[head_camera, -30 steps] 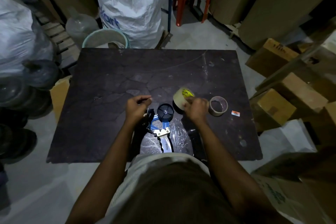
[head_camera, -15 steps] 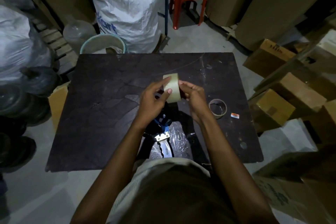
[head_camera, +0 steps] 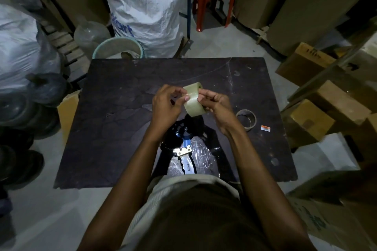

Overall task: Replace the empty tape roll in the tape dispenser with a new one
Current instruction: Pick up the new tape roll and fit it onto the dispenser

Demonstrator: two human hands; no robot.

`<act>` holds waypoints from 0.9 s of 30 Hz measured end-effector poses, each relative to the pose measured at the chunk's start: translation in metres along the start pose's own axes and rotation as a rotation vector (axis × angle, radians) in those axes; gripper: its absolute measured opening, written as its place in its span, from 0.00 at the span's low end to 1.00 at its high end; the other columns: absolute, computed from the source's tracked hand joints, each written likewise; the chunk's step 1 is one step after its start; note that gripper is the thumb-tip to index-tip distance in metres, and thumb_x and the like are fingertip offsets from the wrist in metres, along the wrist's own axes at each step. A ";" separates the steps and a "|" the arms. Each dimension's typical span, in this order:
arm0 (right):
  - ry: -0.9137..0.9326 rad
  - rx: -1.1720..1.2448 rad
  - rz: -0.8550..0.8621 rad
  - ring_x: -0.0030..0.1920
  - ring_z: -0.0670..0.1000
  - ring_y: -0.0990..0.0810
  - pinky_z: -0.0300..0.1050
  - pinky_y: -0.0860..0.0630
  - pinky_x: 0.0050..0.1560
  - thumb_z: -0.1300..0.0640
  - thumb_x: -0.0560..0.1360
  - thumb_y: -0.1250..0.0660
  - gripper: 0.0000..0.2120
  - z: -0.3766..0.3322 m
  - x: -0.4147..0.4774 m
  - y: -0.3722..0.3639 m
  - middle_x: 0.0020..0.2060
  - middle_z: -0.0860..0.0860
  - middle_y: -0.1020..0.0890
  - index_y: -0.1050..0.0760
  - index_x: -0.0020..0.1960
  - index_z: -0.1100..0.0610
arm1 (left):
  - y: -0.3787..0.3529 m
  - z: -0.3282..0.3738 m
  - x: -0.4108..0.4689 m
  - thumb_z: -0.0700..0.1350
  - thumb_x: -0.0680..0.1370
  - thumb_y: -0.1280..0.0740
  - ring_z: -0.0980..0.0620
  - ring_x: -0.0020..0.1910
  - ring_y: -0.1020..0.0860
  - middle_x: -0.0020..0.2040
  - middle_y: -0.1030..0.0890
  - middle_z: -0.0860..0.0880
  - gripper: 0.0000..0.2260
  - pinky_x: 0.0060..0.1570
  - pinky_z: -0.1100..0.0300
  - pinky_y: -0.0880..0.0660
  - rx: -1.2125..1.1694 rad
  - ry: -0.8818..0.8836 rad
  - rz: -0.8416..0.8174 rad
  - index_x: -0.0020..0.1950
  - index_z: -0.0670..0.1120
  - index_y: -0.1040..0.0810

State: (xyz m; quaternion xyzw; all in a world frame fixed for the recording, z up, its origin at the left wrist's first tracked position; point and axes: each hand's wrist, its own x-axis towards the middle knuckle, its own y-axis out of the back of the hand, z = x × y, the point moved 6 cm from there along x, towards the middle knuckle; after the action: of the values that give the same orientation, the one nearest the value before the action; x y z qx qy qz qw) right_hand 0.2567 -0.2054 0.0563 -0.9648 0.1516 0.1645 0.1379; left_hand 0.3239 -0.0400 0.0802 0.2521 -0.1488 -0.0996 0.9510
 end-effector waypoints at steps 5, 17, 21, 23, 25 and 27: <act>0.035 -0.070 -0.003 0.49 0.47 0.18 0.33 0.21 0.45 0.70 0.78 0.33 0.20 0.000 0.002 0.003 0.60 0.64 0.19 0.27 0.69 0.71 | -0.003 -0.001 0.001 0.44 0.71 0.24 0.52 0.45 0.21 0.41 0.25 0.62 0.04 0.47 0.56 0.24 0.030 0.001 -0.008 0.42 0.46 0.16; 0.017 -0.323 -0.060 0.51 0.51 0.20 0.39 0.19 0.54 0.73 0.75 0.30 0.26 0.017 0.004 -0.003 0.57 0.56 0.19 0.29 0.72 0.66 | -0.007 -0.015 0.000 0.40 0.73 0.27 0.56 0.42 0.27 0.43 0.19 0.50 0.02 0.46 0.59 0.32 0.133 -0.046 -0.075 0.42 0.44 0.19; 0.013 -0.499 -0.020 0.46 0.46 0.22 0.37 0.21 0.51 0.72 0.76 0.31 0.23 0.030 0.008 -0.002 0.53 0.53 0.19 0.26 0.70 0.63 | -0.011 -0.039 -0.005 0.39 0.73 0.24 0.60 0.38 0.22 0.42 0.18 0.49 0.08 0.39 0.70 0.27 -0.023 0.197 -0.173 0.51 0.45 0.17; 0.027 -0.574 -0.024 0.44 0.44 0.22 0.39 0.23 0.54 0.71 0.76 0.31 0.22 0.037 0.009 -0.003 0.52 0.53 0.19 0.24 0.69 0.62 | -0.014 -0.048 -0.011 0.38 0.73 0.24 0.57 0.40 0.22 0.43 0.17 0.47 0.12 0.40 0.73 0.27 -0.023 0.236 -0.221 0.55 0.46 0.16; 0.046 -0.658 -0.045 0.48 0.46 0.20 0.42 0.23 0.58 0.69 0.76 0.30 0.22 0.043 0.008 -0.006 0.53 0.52 0.18 0.23 0.69 0.59 | -0.015 -0.056 -0.015 0.39 0.73 0.24 0.56 0.41 0.21 0.45 0.16 0.46 0.12 0.42 0.70 0.26 0.020 0.238 -0.243 0.56 0.48 0.15; 0.069 -0.791 -0.070 0.53 0.49 0.17 0.46 0.21 0.60 0.66 0.76 0.29 0.22 0.047 0.007 -0.009 0.54 0.49 0.17 0.23 0.69 0.55 | -0.015 -0.063 -0.019 0.39 0.75 0.26 0.58 0.41 0.20 0.45 0.14 0.47 0.10 0.43 0.65 0.25 0.066 0.270 -0.254 0.55 0.48 0.15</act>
State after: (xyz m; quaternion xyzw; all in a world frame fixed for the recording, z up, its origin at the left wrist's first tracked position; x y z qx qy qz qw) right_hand 0.2530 -0.1835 0.0136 -0.9530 0.0481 0.1729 -0.2439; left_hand 0.3253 -0.0197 0.0157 0.3112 0.0101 -0.1790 0.9333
